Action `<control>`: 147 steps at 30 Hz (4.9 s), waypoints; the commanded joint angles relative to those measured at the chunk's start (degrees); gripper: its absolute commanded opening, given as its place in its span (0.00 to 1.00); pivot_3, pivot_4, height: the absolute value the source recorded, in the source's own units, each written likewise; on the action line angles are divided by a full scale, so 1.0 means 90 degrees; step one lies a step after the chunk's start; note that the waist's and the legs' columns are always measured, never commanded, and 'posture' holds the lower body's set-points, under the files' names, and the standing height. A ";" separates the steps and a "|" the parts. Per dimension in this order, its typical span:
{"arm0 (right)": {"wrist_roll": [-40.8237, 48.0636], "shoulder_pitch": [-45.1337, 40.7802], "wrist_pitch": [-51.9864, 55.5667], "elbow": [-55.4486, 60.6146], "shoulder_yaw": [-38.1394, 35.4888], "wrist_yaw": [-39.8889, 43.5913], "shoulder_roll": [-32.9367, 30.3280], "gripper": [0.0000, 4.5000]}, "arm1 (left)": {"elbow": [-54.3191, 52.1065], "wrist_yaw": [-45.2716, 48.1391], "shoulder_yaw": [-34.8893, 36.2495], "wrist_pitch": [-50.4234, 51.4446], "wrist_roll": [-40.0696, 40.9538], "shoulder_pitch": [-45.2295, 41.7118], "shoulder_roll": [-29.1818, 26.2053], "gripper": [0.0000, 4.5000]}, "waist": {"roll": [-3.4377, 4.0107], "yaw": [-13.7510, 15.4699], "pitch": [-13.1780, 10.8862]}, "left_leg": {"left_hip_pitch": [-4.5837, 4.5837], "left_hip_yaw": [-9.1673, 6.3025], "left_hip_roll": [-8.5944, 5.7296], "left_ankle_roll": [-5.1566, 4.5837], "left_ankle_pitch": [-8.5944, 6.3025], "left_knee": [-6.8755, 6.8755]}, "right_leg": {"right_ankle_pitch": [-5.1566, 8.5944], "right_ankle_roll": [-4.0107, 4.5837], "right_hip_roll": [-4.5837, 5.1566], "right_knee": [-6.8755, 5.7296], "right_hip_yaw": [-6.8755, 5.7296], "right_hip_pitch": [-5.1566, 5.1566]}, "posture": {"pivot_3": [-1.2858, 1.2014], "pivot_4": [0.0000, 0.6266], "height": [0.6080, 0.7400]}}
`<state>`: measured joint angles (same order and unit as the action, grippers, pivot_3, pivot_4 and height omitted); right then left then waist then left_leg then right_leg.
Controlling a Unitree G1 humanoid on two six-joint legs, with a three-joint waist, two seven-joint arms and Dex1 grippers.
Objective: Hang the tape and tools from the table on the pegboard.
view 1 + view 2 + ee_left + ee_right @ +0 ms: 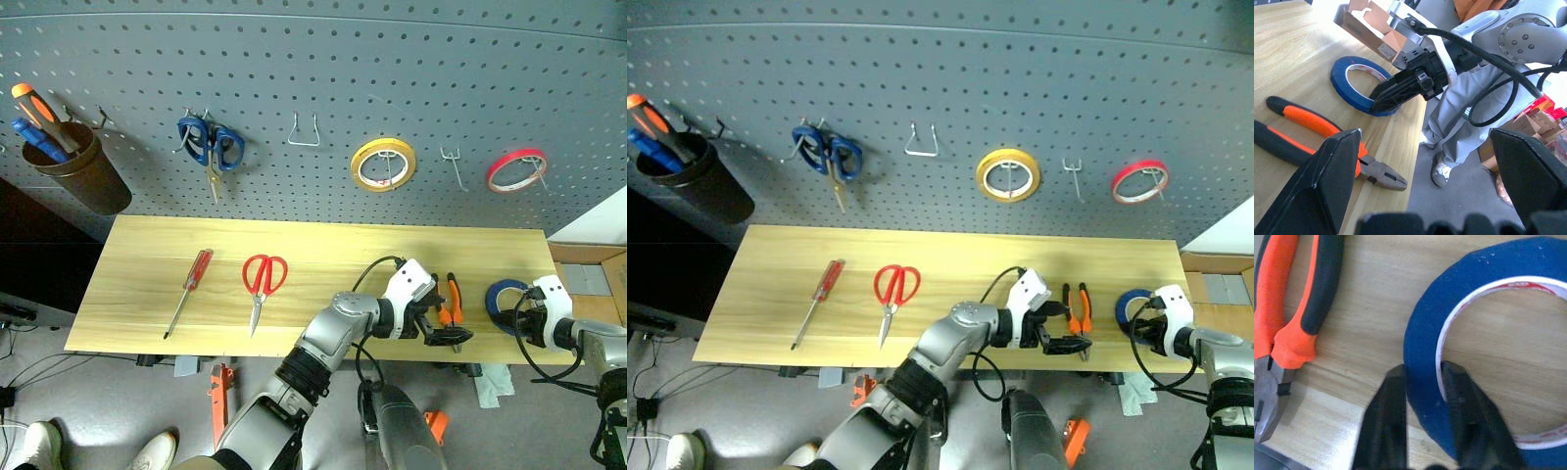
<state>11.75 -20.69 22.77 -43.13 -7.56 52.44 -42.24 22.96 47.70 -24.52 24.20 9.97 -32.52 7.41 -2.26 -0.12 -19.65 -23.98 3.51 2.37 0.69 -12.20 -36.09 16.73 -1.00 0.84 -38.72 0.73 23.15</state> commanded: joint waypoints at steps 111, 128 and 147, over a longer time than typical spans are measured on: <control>-0.1184 0.1478 0.3178 0.7242 0.0572 -0.2610 0.1740 0.99 | -0.5778 -0.1471 0.1399 0.1842 0.1925 0.2912 -0.3679 1.00 | 0.0006 -0.0154 0.0737 | 0.0009 -0.0030 -0.0036 -0.0029 0.0048 -0.0096 | -0.0036 0.0010 0.0037 -0.0124 0.0002 -0.0002 | 0.52 0.42 1.00; -0.0549 -0.0338 0.5801 0.5137 -0.0402 -0.3829 0.2865 0.99 | -0.5870 -0.1358 0.1031 0.1439 0.1502 0.3123 -0.3869 1.00 | 0.0049 -0.0119 0.0501 | -0.0042 -0.0037 -0.0024 -0.0062 0.0028 -0.0061 | -0.0037 0.0024 0.0028 -0.0039 -0.0026 0.0016 | 0.54 0.51 1.00; -0.0345 -0.0635 0.5248 0.3888 -0.0208 -0.3867 0.2479 0.99 | -0.6220 -0.1517 0.1118 0.1883 0.1626 0.3132 -0.3780 1.00 | 0.0068 -0.0002 0.0198 | -0.0084 -0.0033 -0.0021 -0.0066 0.0025 -0.0052 | -0.0036 0.0003 0.0029 -0.0022 -0.0026 0.0055 | 0.56 0.57 1.00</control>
<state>7.93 -27.04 70.97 -8.19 -10.16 16.69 -19.33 -29.68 34.27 -15.32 41.10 23.69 -4.85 -26.73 -1.65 -0.14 -17.87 -24.75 3.22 2.19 0.11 -11.98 -36.50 16.41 -0.98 1.10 -38.90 0.50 23.67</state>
